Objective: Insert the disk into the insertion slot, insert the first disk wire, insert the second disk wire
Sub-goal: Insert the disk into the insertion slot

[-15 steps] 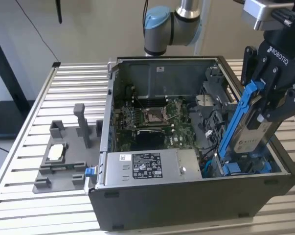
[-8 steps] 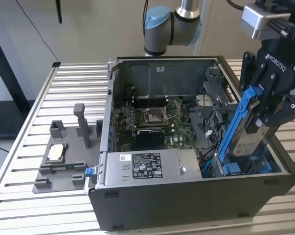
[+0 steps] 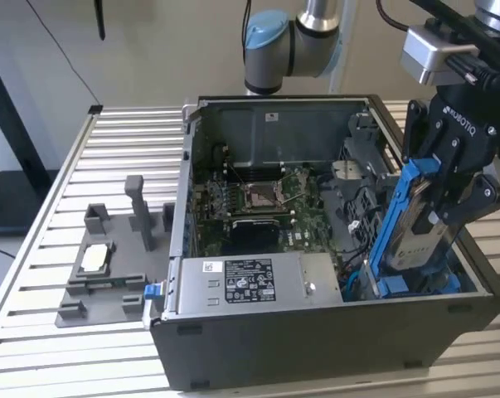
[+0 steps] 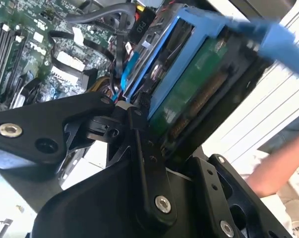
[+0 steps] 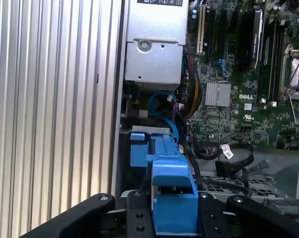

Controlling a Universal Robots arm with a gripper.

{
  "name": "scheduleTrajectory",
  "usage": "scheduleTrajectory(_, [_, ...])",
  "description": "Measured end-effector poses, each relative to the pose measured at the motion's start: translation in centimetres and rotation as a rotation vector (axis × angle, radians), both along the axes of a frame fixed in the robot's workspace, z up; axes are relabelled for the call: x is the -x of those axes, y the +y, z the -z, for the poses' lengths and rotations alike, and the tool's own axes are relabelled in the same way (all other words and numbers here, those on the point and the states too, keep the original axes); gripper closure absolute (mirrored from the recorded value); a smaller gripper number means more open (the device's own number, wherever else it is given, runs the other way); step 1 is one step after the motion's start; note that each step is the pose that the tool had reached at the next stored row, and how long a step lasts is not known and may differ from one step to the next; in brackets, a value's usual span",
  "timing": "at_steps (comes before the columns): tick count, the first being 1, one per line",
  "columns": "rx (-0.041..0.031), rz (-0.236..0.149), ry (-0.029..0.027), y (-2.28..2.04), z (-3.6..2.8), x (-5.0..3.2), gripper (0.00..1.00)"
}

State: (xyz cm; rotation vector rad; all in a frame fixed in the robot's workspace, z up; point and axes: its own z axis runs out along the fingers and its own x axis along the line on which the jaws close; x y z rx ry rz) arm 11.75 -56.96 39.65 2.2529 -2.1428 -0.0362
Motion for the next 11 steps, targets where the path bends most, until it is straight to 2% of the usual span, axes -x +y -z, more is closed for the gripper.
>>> scheduleTrajectory(4, [-0.0001, 0.0, 0.0006, -0.04, 0.34, -0.04, 0.67])
scheduleTrajectory(5, [-0.0004, 0.0, 0.0022, -0.04, 0.36, -0.05, 0.67])
scheduleTrajectory(6, [-0.0007, 0.0, 0.0055, -0.03, 0.31, -0.07, 0.67])
scheduleTrajectory(9, [-0.0041, -0.001, 0.0207, -0.03, -0.09, -0.16, 0.67])
scheduleTrajectory(11, [-0.0002, 0.0, 0.0288, -0.04, -0.82, -0.17, 0.67])
